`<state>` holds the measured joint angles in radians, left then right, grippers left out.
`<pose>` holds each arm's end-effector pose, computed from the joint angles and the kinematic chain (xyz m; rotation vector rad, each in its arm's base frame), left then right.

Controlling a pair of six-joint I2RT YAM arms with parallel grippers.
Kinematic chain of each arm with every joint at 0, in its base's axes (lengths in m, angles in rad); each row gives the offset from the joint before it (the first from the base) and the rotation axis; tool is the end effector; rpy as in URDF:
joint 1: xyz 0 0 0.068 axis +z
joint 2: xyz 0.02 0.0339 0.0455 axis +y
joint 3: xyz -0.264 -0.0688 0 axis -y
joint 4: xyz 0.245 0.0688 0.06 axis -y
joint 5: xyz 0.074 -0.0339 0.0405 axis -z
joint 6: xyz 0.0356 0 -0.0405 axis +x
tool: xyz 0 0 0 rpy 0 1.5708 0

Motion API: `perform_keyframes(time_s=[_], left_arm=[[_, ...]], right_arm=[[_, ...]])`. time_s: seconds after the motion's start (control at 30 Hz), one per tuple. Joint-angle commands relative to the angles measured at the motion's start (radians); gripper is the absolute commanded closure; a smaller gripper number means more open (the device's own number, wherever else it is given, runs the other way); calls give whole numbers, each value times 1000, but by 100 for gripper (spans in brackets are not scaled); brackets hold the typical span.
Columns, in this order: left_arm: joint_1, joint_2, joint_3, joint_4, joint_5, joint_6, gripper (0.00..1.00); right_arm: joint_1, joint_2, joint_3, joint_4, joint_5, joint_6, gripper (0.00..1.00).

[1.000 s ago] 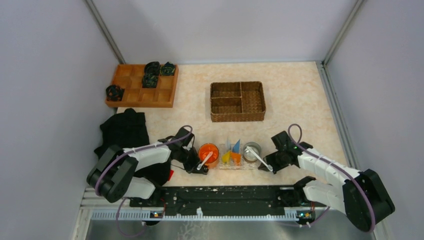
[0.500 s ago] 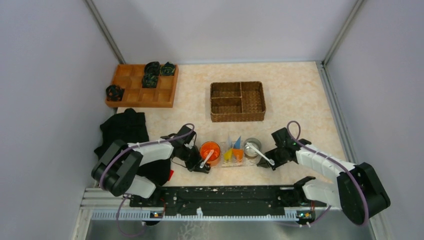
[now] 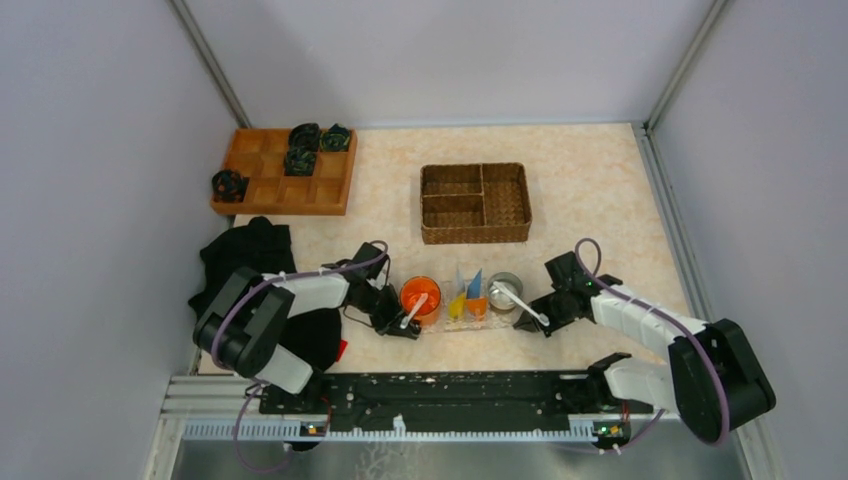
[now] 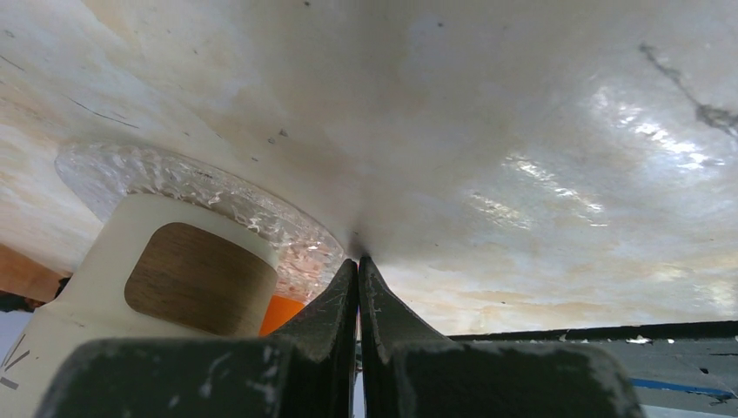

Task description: Prepare toiletry sets of a toothbrush and toothpaste on the tray

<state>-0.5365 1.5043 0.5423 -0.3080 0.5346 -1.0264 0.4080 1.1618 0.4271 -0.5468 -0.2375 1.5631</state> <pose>0.1822 -0.1295 0.1103 0.5764 -2.7936 0.8582 0.1509 0.0744 0.1319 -1.6212 -2.5849 -0.5715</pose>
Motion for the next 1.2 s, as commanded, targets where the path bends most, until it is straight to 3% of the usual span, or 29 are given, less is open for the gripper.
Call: perform_keyframes(time_s=[0.0, 0.9, 1.17], left_arm=[[21, 62, -2, 17, -192, 61, 100], [92, 196, 112, 16, -199, 132, 100], [99, 107, 102, -93, -190, 133, 100]], right_arm=[[-22, 40, -1, 20, 106, -22, 100], [-43, 88, 16, 43, 86, -39, 100], [-46, 60, 39, -56, 98, -50, 100]])
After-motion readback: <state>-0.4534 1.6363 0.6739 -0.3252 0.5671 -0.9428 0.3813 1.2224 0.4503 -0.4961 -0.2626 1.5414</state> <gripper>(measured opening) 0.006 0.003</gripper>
